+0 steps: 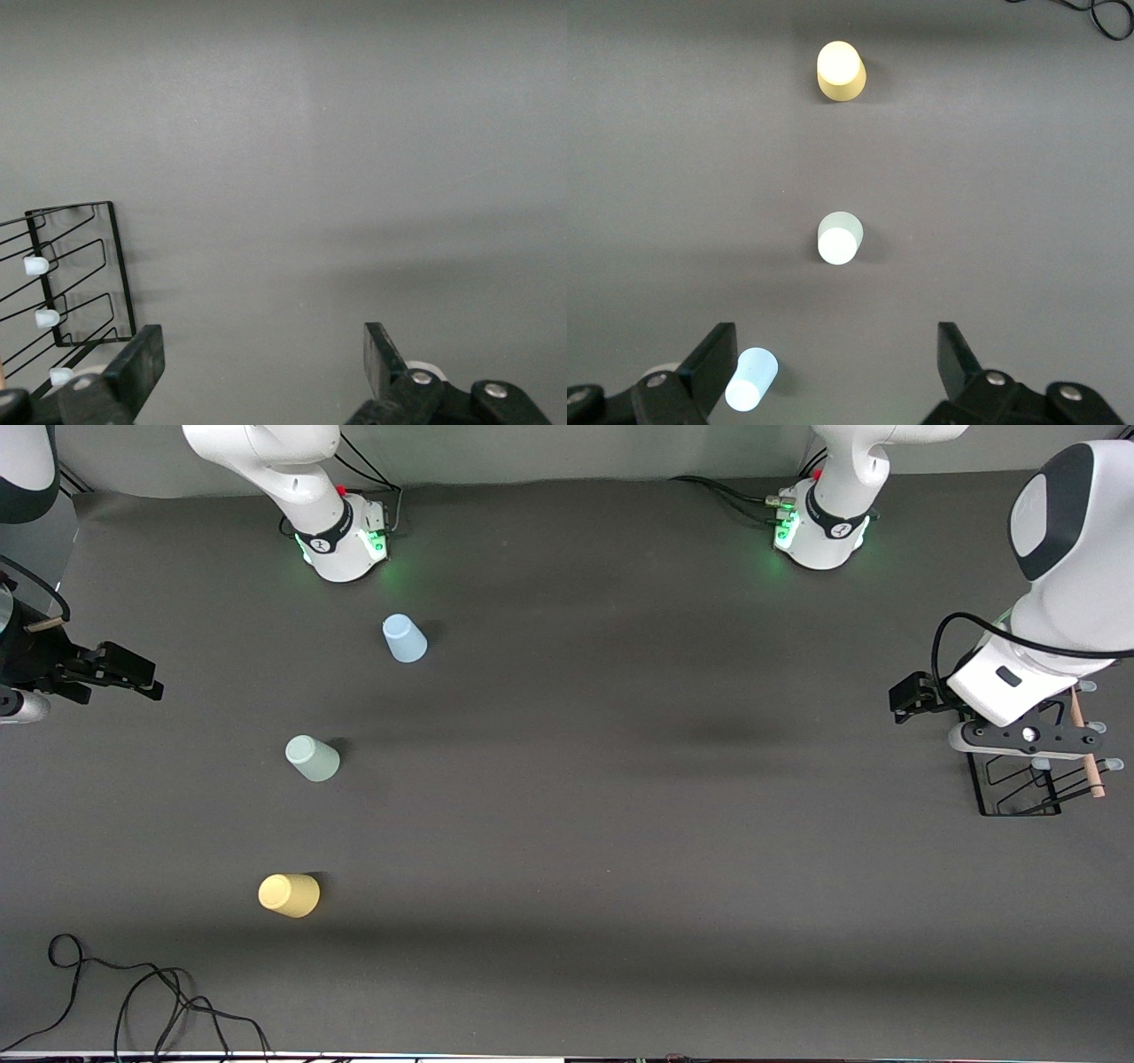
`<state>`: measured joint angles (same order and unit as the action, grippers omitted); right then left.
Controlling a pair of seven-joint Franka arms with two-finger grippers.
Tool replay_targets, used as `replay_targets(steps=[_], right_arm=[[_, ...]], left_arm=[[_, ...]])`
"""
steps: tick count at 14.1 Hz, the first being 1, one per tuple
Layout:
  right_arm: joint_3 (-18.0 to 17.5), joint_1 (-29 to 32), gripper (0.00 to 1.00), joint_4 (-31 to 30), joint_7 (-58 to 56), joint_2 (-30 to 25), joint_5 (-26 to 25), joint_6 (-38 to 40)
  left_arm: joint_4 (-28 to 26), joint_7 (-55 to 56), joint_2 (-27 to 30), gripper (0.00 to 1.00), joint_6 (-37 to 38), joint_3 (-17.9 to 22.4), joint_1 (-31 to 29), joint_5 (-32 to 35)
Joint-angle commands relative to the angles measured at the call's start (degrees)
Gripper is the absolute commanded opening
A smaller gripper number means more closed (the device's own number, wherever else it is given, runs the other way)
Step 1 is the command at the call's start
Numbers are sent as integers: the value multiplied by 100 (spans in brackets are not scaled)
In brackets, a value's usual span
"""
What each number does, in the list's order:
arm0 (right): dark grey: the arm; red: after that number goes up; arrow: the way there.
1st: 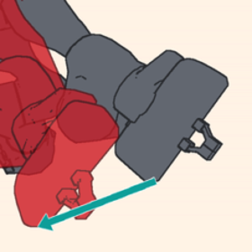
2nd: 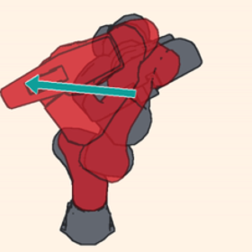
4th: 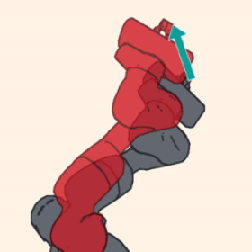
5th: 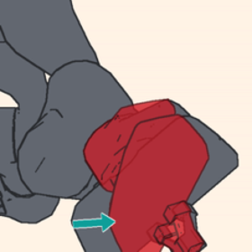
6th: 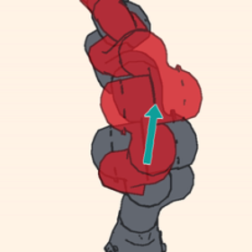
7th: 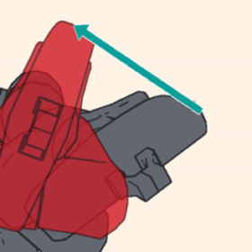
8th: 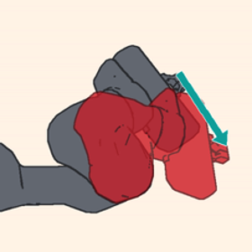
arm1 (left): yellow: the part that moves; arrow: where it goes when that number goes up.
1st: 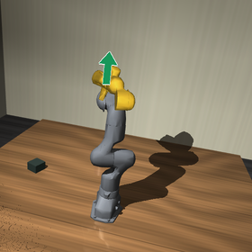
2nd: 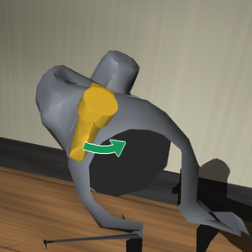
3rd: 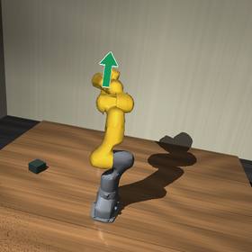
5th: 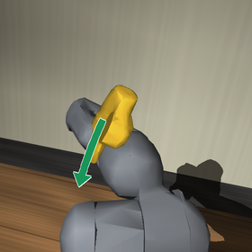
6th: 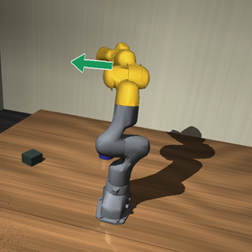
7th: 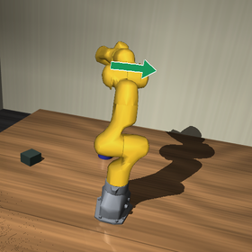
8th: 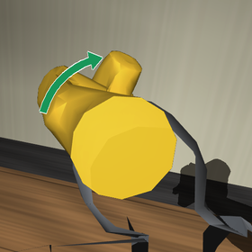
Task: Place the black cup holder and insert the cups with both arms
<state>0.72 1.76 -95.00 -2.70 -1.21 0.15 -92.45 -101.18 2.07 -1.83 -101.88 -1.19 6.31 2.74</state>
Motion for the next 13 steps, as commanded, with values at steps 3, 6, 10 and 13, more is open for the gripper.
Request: replay_targets(steps=[3, 6, 10, 13], right_arm=[[-2, 17, 100, 60, 15, -20, 2, 34], [-2, 9, 100, 69, 15, -20, 2, 34], [-2, 17, 100, 69, 15, -11, 2, 34], [7, 17, 100, 60, 15, -11, 2, 34]], left_arm=[[134, 66, -19, 100, 177, 39, -15, -37], [142, 48, -19, 100, 160, 39, -33, -37], [151, 48, -19, 100, 134, 39, -33, -37], [151, 66, -19, 100, 151, 39, -33, -37]])
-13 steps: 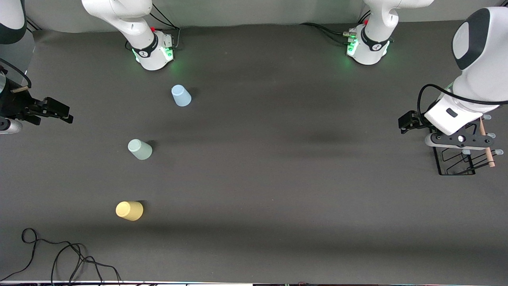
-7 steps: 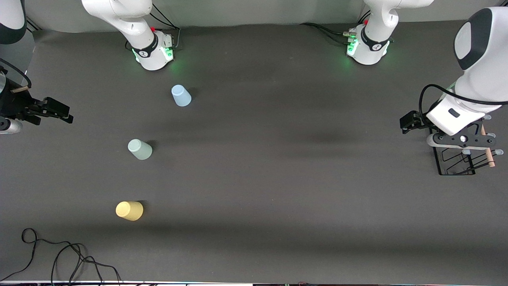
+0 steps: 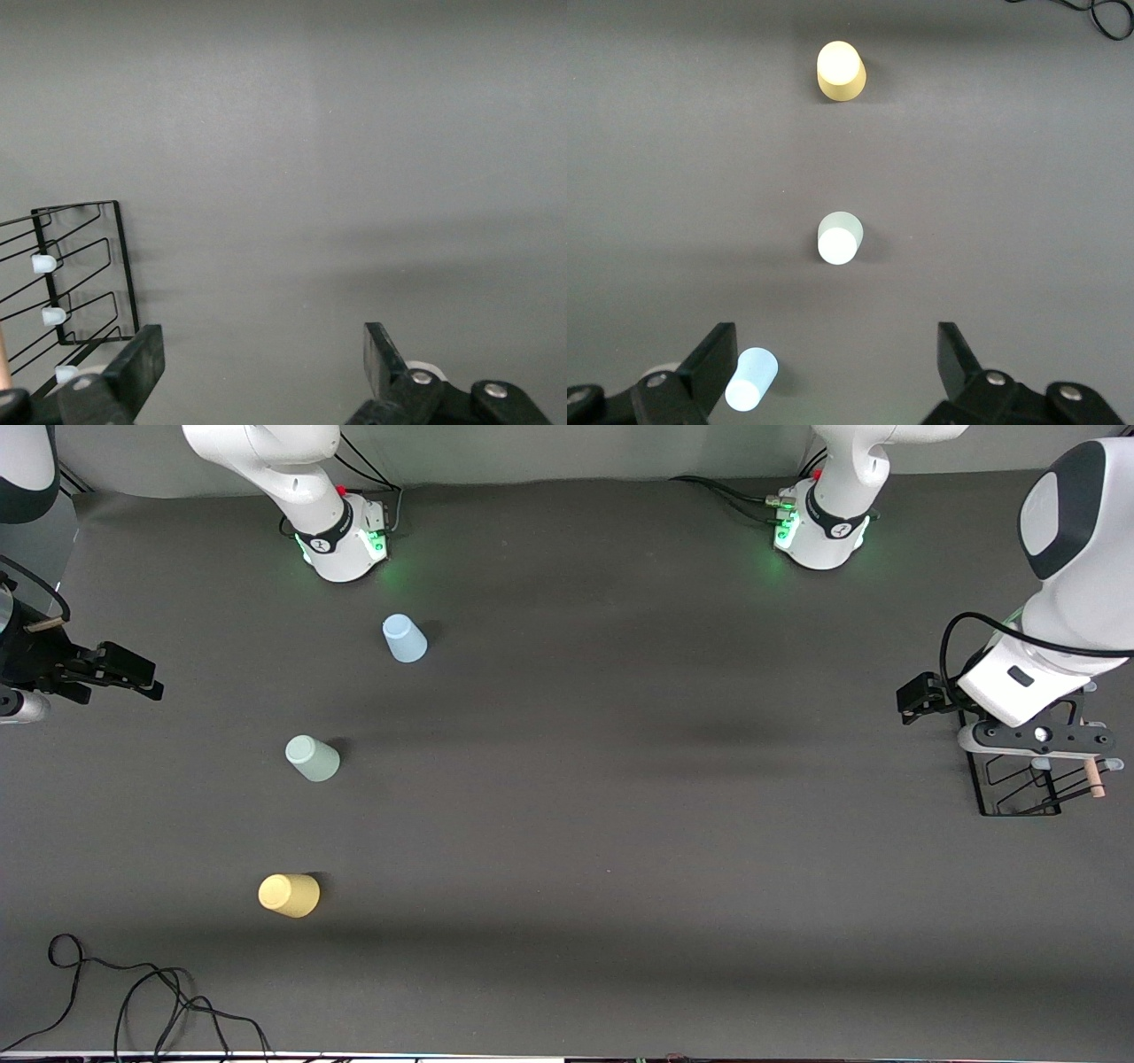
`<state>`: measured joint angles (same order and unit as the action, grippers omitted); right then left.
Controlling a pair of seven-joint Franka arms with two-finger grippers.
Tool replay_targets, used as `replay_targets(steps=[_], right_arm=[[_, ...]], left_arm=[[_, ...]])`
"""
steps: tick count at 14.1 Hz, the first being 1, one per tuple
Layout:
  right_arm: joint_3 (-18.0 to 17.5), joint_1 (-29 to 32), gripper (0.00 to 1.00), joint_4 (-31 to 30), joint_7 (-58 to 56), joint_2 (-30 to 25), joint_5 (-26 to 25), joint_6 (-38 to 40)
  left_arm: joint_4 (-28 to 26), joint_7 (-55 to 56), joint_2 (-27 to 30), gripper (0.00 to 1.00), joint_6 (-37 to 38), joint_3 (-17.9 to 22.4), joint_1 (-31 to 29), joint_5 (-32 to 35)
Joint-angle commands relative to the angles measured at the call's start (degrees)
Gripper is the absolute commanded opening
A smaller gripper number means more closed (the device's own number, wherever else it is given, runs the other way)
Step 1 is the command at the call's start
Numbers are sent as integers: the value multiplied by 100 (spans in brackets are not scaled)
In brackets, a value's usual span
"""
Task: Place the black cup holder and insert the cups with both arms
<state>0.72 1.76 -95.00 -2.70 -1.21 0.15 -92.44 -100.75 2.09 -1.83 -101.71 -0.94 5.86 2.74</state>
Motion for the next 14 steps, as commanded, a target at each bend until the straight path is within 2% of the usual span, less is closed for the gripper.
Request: replay_targets(steps=[1, 14], right_arm=[[7, 17, 100, 60, 24, -11, 2, 33], [7, 17, 100, 69, 32, 7, 2, 24]], left_arm=[[108, 55, -19, 100, 134, 15, 3, -37], [100, -42, -19, 100, 169, 15, 3, 6]])
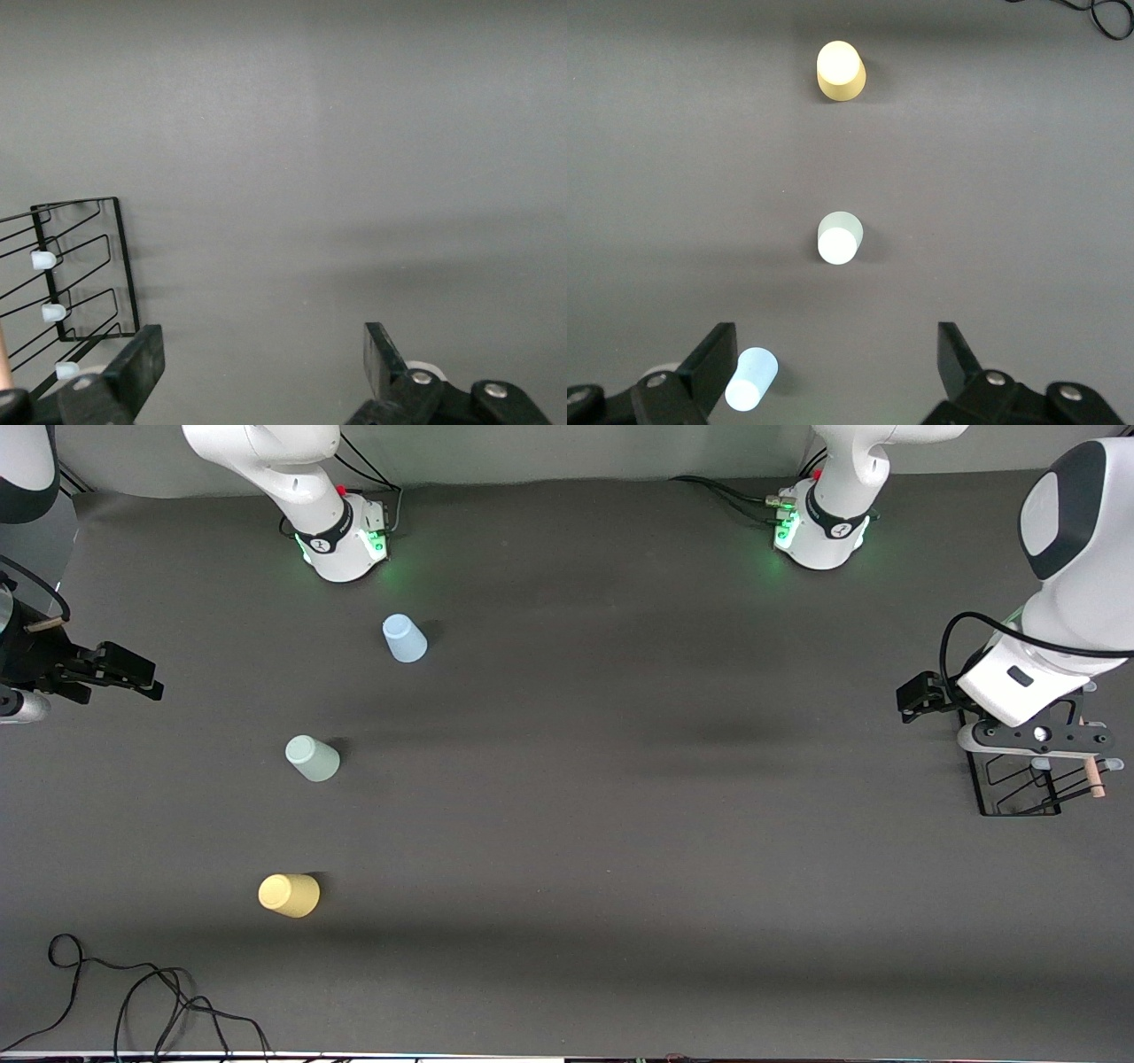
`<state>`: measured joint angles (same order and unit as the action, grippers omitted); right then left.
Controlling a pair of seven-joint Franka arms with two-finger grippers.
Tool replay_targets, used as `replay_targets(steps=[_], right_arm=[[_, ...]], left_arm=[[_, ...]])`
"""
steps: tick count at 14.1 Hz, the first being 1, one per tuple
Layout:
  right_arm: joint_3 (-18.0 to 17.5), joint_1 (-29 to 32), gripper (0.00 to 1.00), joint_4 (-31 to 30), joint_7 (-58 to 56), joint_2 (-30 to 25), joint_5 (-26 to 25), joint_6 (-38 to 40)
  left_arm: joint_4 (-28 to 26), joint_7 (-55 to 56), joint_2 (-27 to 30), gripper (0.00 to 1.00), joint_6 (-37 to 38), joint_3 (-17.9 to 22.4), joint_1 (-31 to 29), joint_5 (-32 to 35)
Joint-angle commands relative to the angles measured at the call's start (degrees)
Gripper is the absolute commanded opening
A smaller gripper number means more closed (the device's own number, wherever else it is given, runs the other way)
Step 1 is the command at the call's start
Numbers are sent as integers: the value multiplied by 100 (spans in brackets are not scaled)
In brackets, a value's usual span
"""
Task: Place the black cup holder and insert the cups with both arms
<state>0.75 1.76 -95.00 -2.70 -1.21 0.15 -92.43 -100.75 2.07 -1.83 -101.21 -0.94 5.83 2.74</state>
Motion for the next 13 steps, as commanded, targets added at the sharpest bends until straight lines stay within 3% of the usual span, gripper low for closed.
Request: replay_targets(steps=[1, 11, 13], right_arm=[[4, 17, 100, 69, 32, 7, 2, 23], [4, 17, 100, 60, 41, 7, 2, 23], [4, 17, 100, 69, 50, 7, 2, 23]], left_arm=[[108, -40, -19, 100, 128, 15, -11, 7], [231, -154, -63, 100, 251, 23, -855, 51], [249, -722, -81, 100, 242, 15, -1127, 86]])
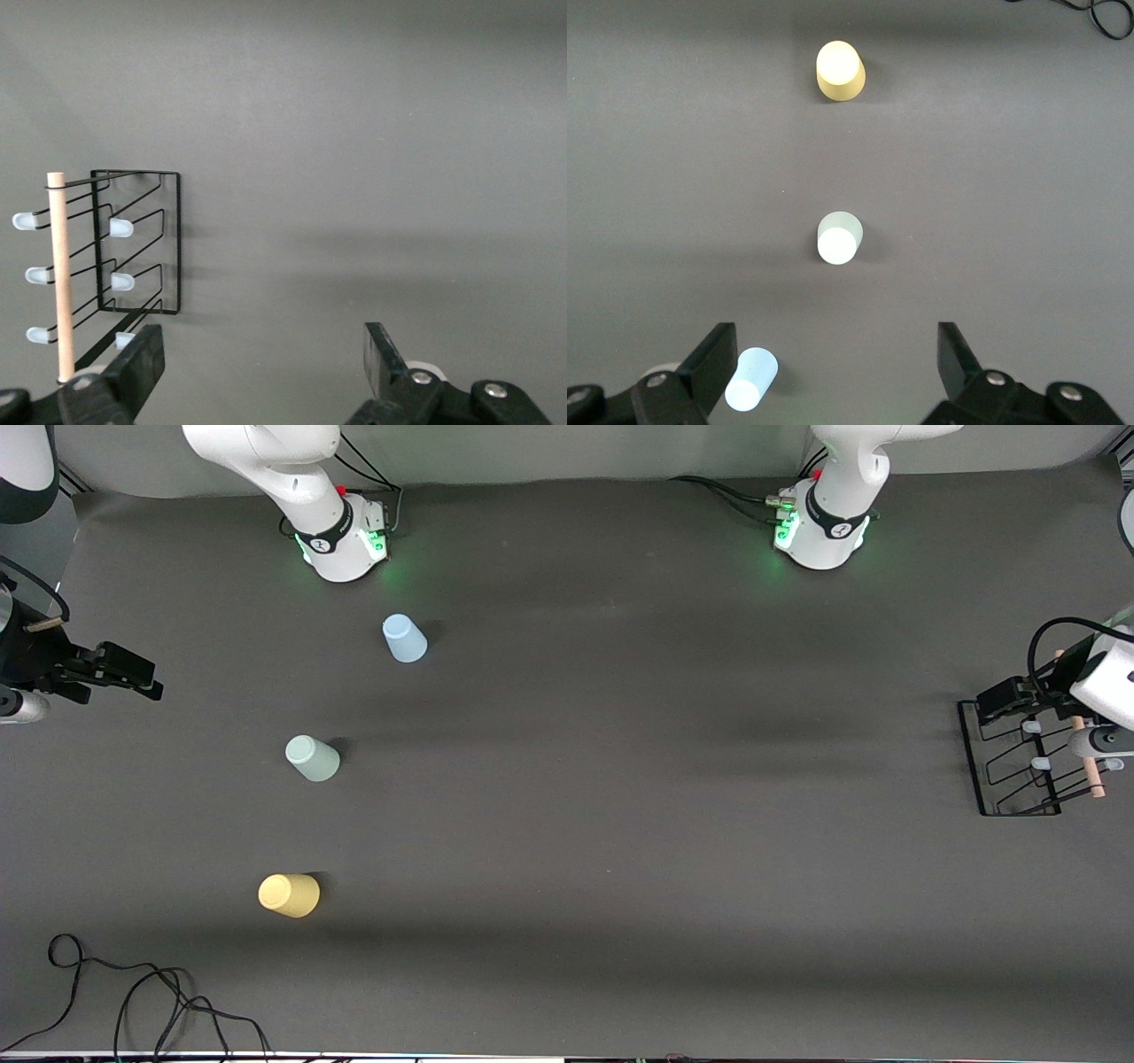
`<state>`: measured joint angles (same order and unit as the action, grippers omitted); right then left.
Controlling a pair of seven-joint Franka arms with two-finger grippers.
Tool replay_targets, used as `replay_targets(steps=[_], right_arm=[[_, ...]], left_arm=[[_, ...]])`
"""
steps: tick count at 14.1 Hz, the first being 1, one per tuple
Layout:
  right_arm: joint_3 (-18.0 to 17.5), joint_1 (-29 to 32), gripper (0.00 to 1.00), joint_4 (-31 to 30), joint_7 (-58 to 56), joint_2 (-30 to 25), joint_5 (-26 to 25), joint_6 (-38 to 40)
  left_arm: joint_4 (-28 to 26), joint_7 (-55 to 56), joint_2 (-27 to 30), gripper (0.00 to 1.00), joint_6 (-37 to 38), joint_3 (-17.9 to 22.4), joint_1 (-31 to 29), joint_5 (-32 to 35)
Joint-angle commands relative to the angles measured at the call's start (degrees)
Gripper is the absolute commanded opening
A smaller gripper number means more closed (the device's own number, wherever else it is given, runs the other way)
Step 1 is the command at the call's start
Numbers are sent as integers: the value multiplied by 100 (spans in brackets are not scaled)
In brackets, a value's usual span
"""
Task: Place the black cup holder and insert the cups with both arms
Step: 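Grasp the wooden handle of the black cup holder with the left gripper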
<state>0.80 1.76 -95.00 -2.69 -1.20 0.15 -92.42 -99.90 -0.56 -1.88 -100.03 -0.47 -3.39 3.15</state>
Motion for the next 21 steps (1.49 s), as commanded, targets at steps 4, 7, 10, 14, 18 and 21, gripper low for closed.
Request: replay_targets(steps=[4, 7, 10, 14, 18, 21], right_arm=[[-9, 8, 100, 60, 50, 6, 2, 23], [-9, 17, 100, 60, 67, 15, 2, 23], [-9, 8, 100, 60, 67, 15, 2, 23], [-9, 17, 100, 51, 67, 24, 2, 5], [-9, 8, 100, 60, 67, 50, 2, 5], [-9, 17, 100, 43, 67, 68, 2, 5]], left_arm=[[374, -1295, -295, 100, 124, -32, -653, 55], [419, -2034, -488, 100, 10, -32, -1180, 55], [384, -2676, -734, 99, -218, -32, -1646, -16], [314, -2756, -1226, 99, -516, -32, -2059, 2], [182, -2835, -1701, 95, -947, -24, -2385, 55], [-388, -2871, -1693, 92, -1500, -24, -2447, 55]])
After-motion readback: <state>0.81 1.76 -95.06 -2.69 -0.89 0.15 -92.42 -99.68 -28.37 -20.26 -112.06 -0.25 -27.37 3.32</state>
